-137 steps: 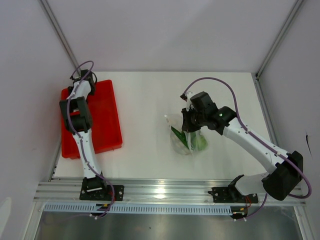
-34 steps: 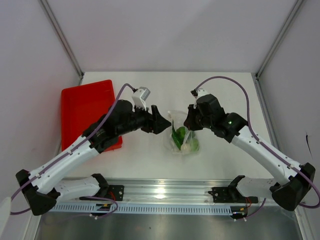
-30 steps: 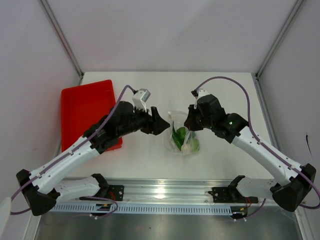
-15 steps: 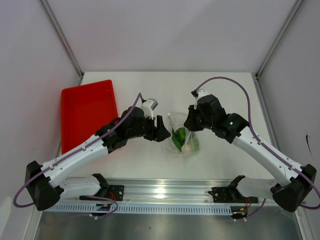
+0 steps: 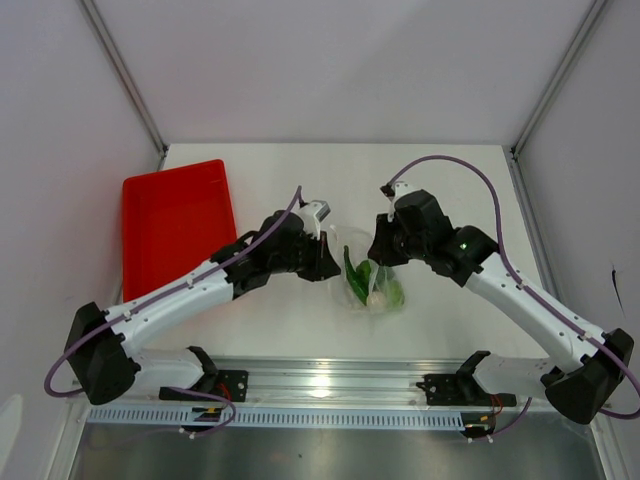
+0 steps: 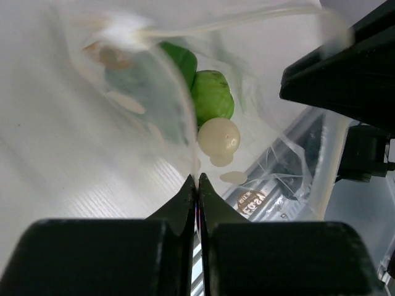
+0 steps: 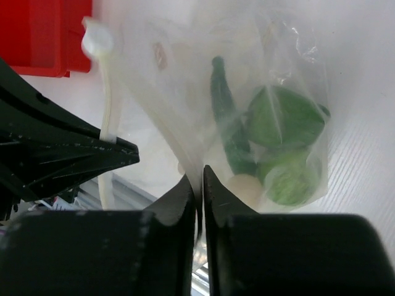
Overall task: Place the food in the zip-top bag and seal the zipper
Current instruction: Adjust the zipper food storage bag at the center of the board.
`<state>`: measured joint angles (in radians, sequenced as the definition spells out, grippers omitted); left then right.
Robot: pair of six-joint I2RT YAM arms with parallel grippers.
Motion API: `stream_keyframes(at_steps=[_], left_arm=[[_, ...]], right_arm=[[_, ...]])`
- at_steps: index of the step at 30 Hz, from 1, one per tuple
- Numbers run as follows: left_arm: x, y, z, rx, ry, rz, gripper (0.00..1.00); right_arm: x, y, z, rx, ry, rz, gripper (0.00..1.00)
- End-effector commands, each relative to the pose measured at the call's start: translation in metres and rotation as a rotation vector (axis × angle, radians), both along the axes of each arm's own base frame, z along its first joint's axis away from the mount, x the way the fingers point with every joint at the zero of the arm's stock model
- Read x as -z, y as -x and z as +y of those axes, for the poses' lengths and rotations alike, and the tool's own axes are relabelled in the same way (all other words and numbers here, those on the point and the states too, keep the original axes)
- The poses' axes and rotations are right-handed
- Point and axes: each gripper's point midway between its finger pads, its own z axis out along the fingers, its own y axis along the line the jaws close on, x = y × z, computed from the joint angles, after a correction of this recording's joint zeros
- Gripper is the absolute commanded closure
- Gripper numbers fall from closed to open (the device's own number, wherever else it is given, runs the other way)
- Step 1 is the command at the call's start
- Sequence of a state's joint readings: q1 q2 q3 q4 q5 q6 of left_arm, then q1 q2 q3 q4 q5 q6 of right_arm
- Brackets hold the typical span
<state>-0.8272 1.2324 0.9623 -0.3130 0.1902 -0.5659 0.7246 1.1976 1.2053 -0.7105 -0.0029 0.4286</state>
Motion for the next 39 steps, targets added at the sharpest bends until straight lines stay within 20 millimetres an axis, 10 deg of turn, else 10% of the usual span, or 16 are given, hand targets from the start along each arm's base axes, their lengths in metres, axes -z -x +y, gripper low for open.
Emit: stream_keyframes(at_steps=[1, 6, 11, 23, 30, 39], left_arm=[[-0.027, -0.004, -0.011, 0.040, 0.040, -0.062, 0.99], [-0.040, -0.004, -0.014, 0.063, 0.058, -0.085, 0.99], [-0.051, -0.002, -0.017, 0.096, 0.078, -0.098, 0.99], [-0.044, 0.002, -0.022, 0.122, 0.088, -0.054, 1.00], [-0.046, 0.004, -0.023, 0.128, 0.118, -0.036, 1.00], [-0.053, 0.005, -0.021, 0.118, 0.150, -0.016, 0.99]], right_arm=[[-0.017, 0.008, 0.003, -0.051, -0.022, -0.012, 0.84], [-0.021, 0.025, 0.002, -0.098, -0.042, 0.013, 0.46], [-0.035, 0.041, -0.005, -0.128, -0.082, -0.004, 0.37], [-0.058, 0.059, 0.009, -0.243, -0.208, -0.037, 0.42], [-0.034, 0.039, -0.007, -0.133, -0.122, -0.018, 0.46], [-0.008, 0.037, -0.001, -0.166, -0.095, 0.017, 0.80]])
